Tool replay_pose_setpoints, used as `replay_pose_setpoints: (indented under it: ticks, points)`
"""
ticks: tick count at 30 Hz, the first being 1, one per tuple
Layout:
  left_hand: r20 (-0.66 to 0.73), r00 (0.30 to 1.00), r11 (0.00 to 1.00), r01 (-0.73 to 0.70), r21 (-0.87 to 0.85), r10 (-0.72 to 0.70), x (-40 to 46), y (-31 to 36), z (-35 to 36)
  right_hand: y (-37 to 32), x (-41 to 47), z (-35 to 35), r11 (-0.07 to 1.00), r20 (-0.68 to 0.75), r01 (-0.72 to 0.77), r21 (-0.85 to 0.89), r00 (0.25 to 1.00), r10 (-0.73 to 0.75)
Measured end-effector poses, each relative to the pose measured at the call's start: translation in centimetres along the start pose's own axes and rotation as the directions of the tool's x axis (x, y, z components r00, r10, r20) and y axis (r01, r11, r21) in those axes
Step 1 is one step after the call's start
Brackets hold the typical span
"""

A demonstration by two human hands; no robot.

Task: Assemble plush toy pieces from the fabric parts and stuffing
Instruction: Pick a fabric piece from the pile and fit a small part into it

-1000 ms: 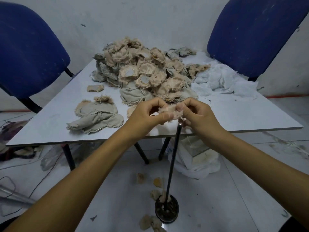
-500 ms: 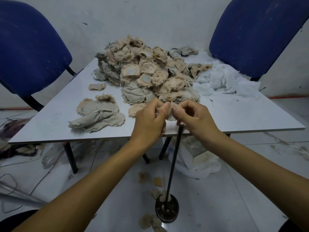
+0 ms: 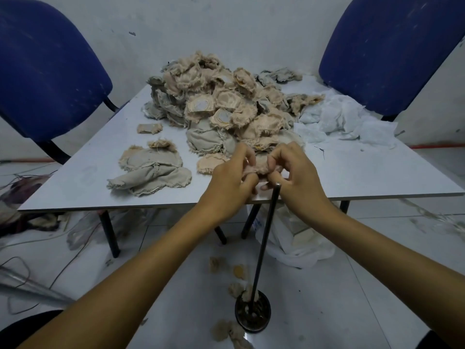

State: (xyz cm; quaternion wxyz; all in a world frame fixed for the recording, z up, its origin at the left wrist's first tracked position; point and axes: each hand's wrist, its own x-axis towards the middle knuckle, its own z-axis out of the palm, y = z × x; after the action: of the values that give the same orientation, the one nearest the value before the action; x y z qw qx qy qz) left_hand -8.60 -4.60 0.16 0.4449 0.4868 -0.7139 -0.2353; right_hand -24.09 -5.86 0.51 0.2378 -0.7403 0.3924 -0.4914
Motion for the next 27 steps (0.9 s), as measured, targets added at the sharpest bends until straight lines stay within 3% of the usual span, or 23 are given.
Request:
replay_pose_setpoints:
  ticks: [2, 4, 9, 13, 16, 18, 20, 21, 23, 24, 27]
  points:
    - [0.155, 0.972, 0.895, 0.223, -0.387, -0.175, 0.8, 0.1, -0.8, 0.5, 0.3, -0.5, 0.999, -0.04, -0.014, -0.04, 0.999, 0.013]
    - [0.275, 0.92, 0.724, 0.39, -0.569, -0.28, 1.1, 0.1, -1.2, 0.8, 0.5, -0.9, 0.999, -0.019, -0.038, -0.027, 0.999, 0.037]
    - [0.115, 0.924, 0.783, 0.372, -0.499, -0.366, 1.2, -0.3, -1.2, 0.5, 0.3, -0.5, 0.994, 0.143, -0.042, 0.098, 0.989, 0.028]
    - [0.243, 0.904, 0.73, 0.428, -0.533, -0.353, 1.3, 0.3, -1.1, 0.8, 0.5, -0.3, 0.992, 0.091, -0.025, 0.12, 0.996, 0.014]
    - [0.252, 0.918, 0.786, 0.393, -0.477, -0.307, 1.2, 0.3, -1.4, 0.9, 0.7, -0.3, 0.991, 0.084, -0.055, 0.122, 0.995, 0.045]
    - [0.18, 0.926, 0.81, 0.377, -0.448, -0.332, 1.1, 0.2, -1.5, 0.8, 0.9, -0.5, 0.919, 0.199, -0.188, 0.347, 0.972, 0.124]
    - [0.246, 0.919, 0.788, 0.392, -0.475, -0.309, 1.0, 0.0, -1.9, 1.0, 1.3, -0.9, 0.725, 0.264, -0.386, 0.571, 0.922, 0.283]
    - [0.331, 0.904, 0.775, 0.408, -0.483, -0.269, 1.0, 0.0, -2.2, 1.2, 1.6, -1.2, 0.685, 0.24, -0.419, 0.596, 0.907, 0.346]
    - [0.439, 0.876, 0.795, 0.407, -0.449, -0.201, 1.2, 0.3, -3.2, 1.9, 2.2, -1.7, 0.768, 0.108, -0.419, 0.484, 0.9, 0.423]
    - [0.396, 0.898, 0.829, 0.365, -0.424, -0.193, 1.4, 0.3, -3.7, 2.1, 2.4, -1.8, 0.797, 0.039, -0.421, 0.432, 0.892, 0.451]
    - [0.027, 0.98, 0.955, 0.196, -0.224, -0.195, 1.9, -0.2, -5.4, 2.7, 2.7, -1.0, 0.835, -0.075, -0.431, 0.342, 0.873, 0.482]
